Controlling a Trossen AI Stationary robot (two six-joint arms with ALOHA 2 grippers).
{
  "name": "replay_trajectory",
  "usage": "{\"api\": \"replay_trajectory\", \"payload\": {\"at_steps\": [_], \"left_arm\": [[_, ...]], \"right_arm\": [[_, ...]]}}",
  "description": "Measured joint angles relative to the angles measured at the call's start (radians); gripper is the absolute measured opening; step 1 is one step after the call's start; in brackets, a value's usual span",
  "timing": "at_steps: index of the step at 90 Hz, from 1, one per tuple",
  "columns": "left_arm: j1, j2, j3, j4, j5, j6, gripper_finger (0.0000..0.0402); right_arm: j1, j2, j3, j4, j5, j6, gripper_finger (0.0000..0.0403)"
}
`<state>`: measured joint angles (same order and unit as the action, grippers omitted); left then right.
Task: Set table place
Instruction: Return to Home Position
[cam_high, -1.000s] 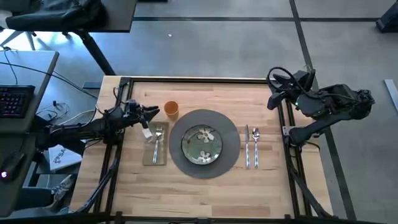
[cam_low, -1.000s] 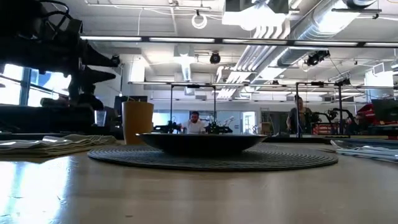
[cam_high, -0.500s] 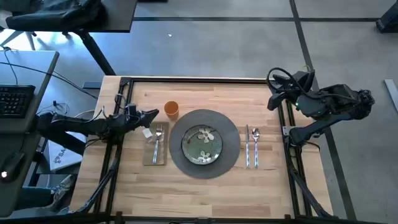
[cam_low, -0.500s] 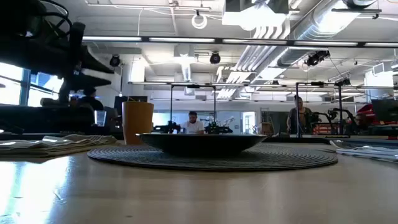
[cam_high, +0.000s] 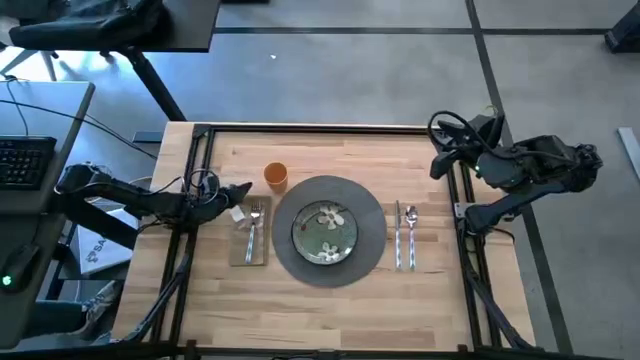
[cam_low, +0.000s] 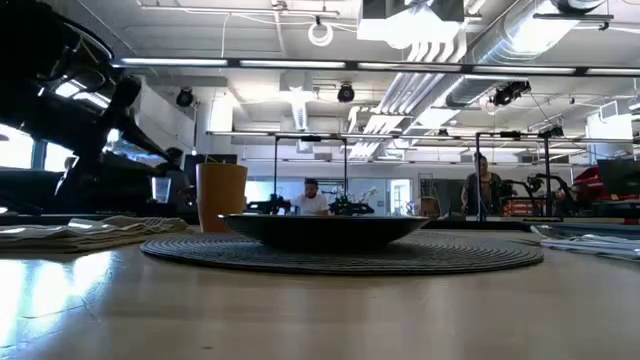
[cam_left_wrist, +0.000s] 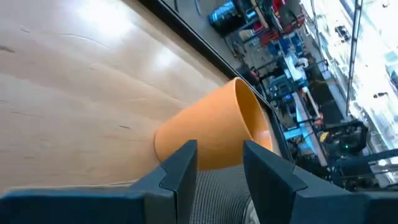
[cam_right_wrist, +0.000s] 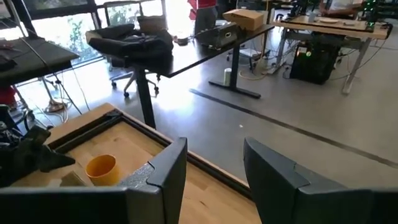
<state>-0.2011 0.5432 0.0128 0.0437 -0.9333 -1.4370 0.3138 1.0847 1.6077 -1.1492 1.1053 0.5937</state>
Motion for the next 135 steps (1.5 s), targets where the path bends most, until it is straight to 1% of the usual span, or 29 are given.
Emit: {"api": "replay_trajectory", "payload": {"at_steps": [8, 21, 32, 42, 54, 73, 81, 93, 121, 135], "left_arm": [[-0.006, 0.000, 0.000, 0.000, 0.004, 0.043, 0.0111], [-0.005, -0.017, 0.000, 0.029, 0.016, 0.184, 0.0111], [-0.004, -0.045, 0.000, 0.077, 0.074, 0.313, 0.0111], [0.014, -0.113, 0.000, 0.091, 0.129, 0.466, 0.0111], [0.037, -0.183, 0.000, 0.088, 0.143, 0.683, 0.0111], [0.078, -0.291, 0.000, 0.087, 0.139, 1.163, 0.0111], [0.096, -0.332, 0.000, 0.089, 0.131, 1.286, 0.0111], [0.118, -0.395, 0.000, 0.072, 0.084, 1.357, 0.0111], [0.134, -0.534, 0.000, 0.065, 0.085, 1.370, 0.0111], [0.134, -0.540, 0.000, 0.072, 0.086, 1.370, 0.0111]], "right_arm": [[0.000, 0.000, 0.000, -0.003, -0.009, -0.020, 0.0138], [0.000, 0.000, 0.000, -0.004, -0.016, -0.027, 0.0138], [0.000, 0.000, 0.000, -0.021, -0.016, -0.027, 0.0138], [0.000, 0.000, 0.000, -0.040, -0.012, -0.027, 0.0138], [-0.005, 0.000, 0.000, -0.046, -0.010, -0.047, 0.0138], [-0.042, 0.000, 0.000, -0.046, -0.016, -0.053, 0.0138], [-0.056, 0.000, 0.000, -0.045, -0.018, -0.053, 0.0138], [-0.068, 0.001, 0.000, -0.044, -0.019, -0.053, 0.0138], [-0.074, 0.003, 0.000, -0.043, -0.013, -0.047, 0.0138], [-0.092, 0.020, 0.000, -0.039, 0.011, -0.050, 0.0138]]}}
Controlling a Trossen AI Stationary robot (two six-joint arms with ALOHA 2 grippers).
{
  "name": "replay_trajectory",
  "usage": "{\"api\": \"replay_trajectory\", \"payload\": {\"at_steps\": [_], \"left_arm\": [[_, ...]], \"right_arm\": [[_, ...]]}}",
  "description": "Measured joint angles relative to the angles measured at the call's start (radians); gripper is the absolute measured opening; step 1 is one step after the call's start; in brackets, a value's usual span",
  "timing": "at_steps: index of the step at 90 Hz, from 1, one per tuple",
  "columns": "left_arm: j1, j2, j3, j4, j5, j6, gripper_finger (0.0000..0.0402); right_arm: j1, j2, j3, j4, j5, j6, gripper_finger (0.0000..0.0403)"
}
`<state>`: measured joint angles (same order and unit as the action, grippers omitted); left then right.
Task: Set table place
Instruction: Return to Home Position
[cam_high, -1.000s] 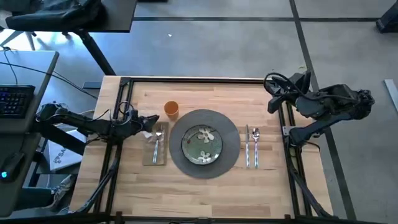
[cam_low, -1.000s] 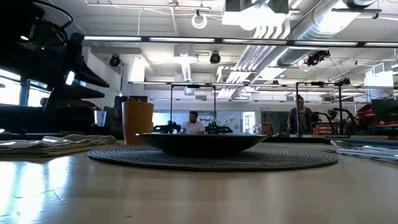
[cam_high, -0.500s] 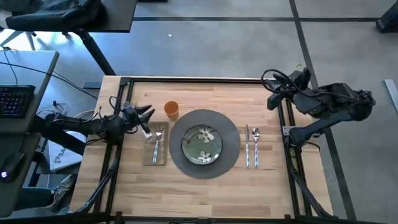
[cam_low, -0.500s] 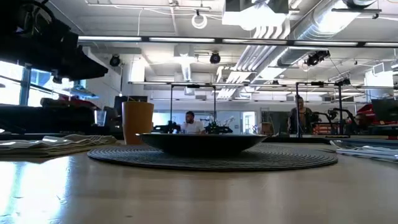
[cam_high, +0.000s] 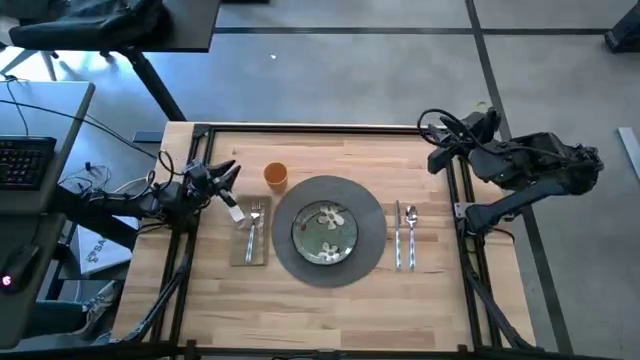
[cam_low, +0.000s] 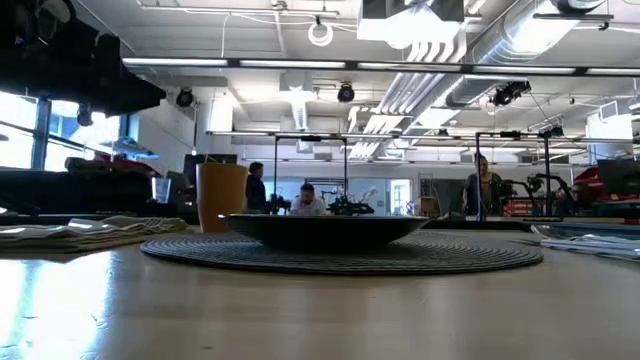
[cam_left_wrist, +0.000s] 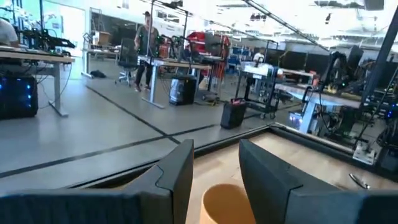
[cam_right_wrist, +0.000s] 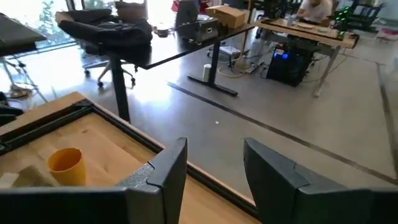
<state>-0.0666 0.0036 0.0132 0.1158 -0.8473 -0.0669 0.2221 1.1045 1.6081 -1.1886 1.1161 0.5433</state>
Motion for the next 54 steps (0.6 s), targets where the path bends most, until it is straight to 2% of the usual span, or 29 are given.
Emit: {"api": "replay_trajectory", "payload": {"at_steps": [9, 22, 36, 44, 54], "left_arm": [[0.000, 0.000, 0.000, -0.012, -0.001, -0.006, 0.0111], [0.001, 0.000, 0.000, -0.062, -0.010, -0.212, 0.0111], [0.001, 0.000, 0.000, -0.061, 0.018, -0.295, 0.0111], [0.001, 0.000, 0.000, -0.050, 0.129, -0.283, 0.0111], [0.001, 0.000, 0.000, -0.017, 0.400, -0.300, 0.0111]], "right_arm": [[-0.020, 0.015, 0.000, 0.012, -0.024, 0.001, 0.0138], [-0.044, 0.049, 0.000, 0.032, -0.079, -0.005, 0.0138], [-0.053, 0.083, 0.000, 0.033, -0.104, -0.028, 0.0138], [-0.053, 0.094, 0.000, 0.034, -0.106, -0.028, 0.0138], [-0.053, 0.093, 0.000, 0.034, -0.089, -0.026, 0.0138]]}}
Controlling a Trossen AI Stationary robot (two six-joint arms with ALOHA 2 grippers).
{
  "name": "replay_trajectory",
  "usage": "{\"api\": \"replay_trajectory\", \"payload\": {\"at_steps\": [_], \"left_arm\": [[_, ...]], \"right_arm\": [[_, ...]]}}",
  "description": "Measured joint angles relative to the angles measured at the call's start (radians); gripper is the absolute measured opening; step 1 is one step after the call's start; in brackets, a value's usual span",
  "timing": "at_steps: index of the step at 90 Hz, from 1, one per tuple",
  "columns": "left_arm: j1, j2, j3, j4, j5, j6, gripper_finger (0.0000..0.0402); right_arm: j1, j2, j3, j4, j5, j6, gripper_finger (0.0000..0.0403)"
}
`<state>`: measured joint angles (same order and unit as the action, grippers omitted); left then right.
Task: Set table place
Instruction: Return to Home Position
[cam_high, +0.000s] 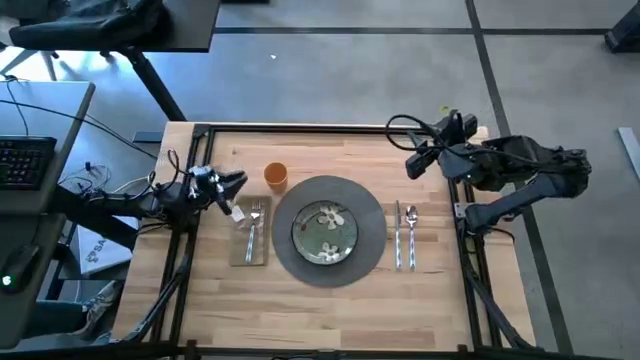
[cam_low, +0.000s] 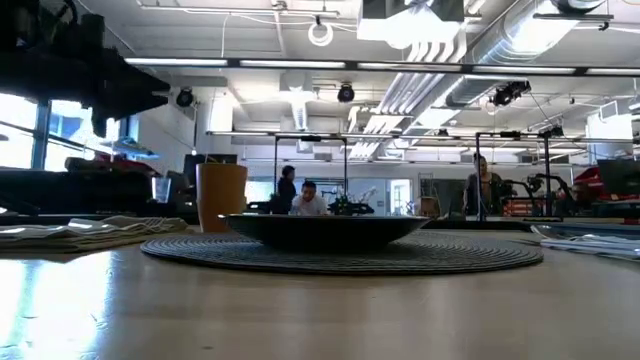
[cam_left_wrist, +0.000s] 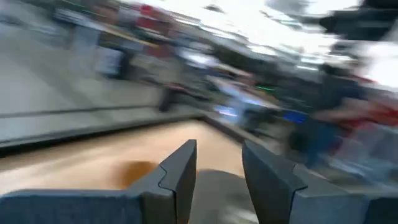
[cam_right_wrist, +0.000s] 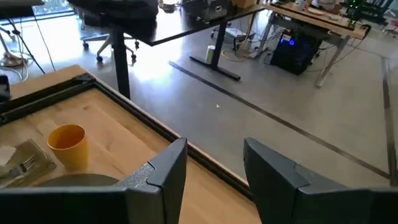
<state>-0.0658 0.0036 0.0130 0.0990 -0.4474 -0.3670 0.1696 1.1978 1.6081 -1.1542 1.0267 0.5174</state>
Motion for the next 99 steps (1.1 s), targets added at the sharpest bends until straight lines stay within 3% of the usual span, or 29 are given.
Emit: {"api": "replay_trajectory", "payload": {"at_steps": [12, 21, 34, 46, 61, 87, 99], "left_arm": [[0.000, 0.000, 0.000, 0.011, 0.316, 0.008, 0.0111], [0.000, 0.000, 0.000, 0.007, 0.430, 0.019, 0.0111], [0.000, 0.000, 0.000, -0.022, 0.402, 0.020, 0.0111], [0.000, 0.002, 0.000, -0.033, 0.357, 0.021, 0.0111], [0.000, 0.002, 0.000, -0.029, 0.333, 0.037, 0.0111], [0.000, 0.002, 0.000, -0.027, 0.330, 0.090, 0.0111], [0.000, 0.002, 0.000, -0.027, 0.330, 0.090, 0.0111]], "right_arm": [[0.000, -0.018, 0.000, -0.002, 0.019, -0.002, 0.0138], [0.000, -0.036, 0.000, -0.016, 0.019, -0.002, 0.0138], [0.000, -0.061, 0.000, -0.080, 0.016, 0.056, 0.0138], [0.000, -0.061, -0.005, -0.248, -0.031, 0.199, 0.0138], [0.009, -0.079, -0.116, -0.312, -0.077, 0.345, 0.0138], [0.012, -0.243, -0.441, -0.057, -0.058, 0.488, 0.0138], [0.012, -0.386, -0.562, 0.140, -0.086, 0.434, 0.0138]]}}
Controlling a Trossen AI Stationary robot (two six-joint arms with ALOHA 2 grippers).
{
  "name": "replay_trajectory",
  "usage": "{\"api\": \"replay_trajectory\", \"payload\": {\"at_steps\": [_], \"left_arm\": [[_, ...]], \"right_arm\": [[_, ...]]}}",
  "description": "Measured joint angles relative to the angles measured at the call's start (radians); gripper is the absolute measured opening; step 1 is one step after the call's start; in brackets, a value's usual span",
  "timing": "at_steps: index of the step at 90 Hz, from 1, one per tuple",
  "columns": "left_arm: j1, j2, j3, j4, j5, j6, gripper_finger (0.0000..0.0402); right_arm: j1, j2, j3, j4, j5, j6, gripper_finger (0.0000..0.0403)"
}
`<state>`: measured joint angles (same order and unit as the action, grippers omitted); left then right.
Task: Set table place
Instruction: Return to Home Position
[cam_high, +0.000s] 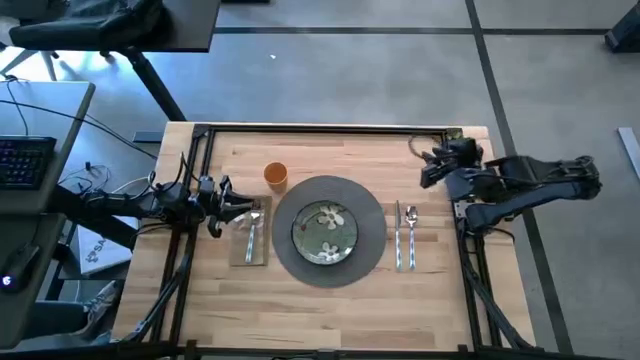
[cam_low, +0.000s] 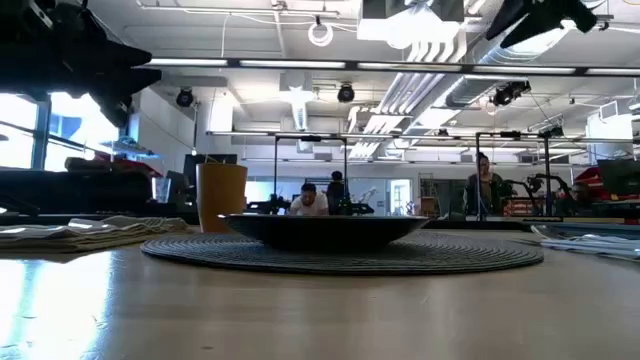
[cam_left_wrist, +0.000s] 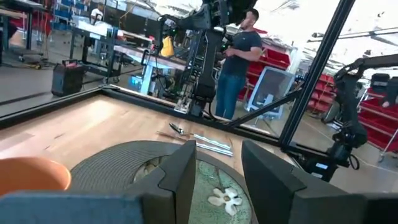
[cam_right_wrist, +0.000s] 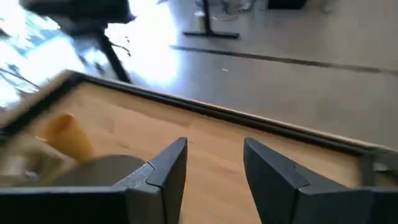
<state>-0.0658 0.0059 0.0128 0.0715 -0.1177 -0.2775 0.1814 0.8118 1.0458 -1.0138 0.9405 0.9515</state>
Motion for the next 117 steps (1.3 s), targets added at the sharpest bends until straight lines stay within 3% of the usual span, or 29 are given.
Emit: {"api": "replay_trajectory", "payload": {"at_steps": [11, 44, 60, 90, 104, 117], "left_arm": [[0.000, 0.000, 0.000, 0.000, 0.000, 0.000, 0.0111], [0.000, 0.000, 0.000, 0.000, 0.000, 0.001, 0.0111], [0.000, 0.000, 0.000, 0.000, 0.000, 0.001, 0.0111], [0.000, 0.000, 0.000, -0.001, 0.000, 0.001, 0.0111], [0.000, 0.000, 0.000, 0.000, 0.001, 0.001, 0.0111], [0.000, 0.000, 0.000, -0.001, 0.001, 0.001, 0.0111]], "right_arm": [[0.000, -0.109, -0.098, 0.199, -0.033, -0.115, 0.0138], [0.000, -0.399, -0.485, 0.811, -0.100, -0.243, 0.0138], [0.000, -0.486, -0.609, 0.993, -0.181, -0.228, 0.0138], [-0.020, -0.419, -0.672, 1.075, -0.301, -0.157, 0.0138], [-0.071, -0.362, -0.696, 1.075, -0.267, -0.135, 0.0138], [-0.186, -0.355, -0.745, 1.159, -0.254, -0.105, 0.0138]]}}
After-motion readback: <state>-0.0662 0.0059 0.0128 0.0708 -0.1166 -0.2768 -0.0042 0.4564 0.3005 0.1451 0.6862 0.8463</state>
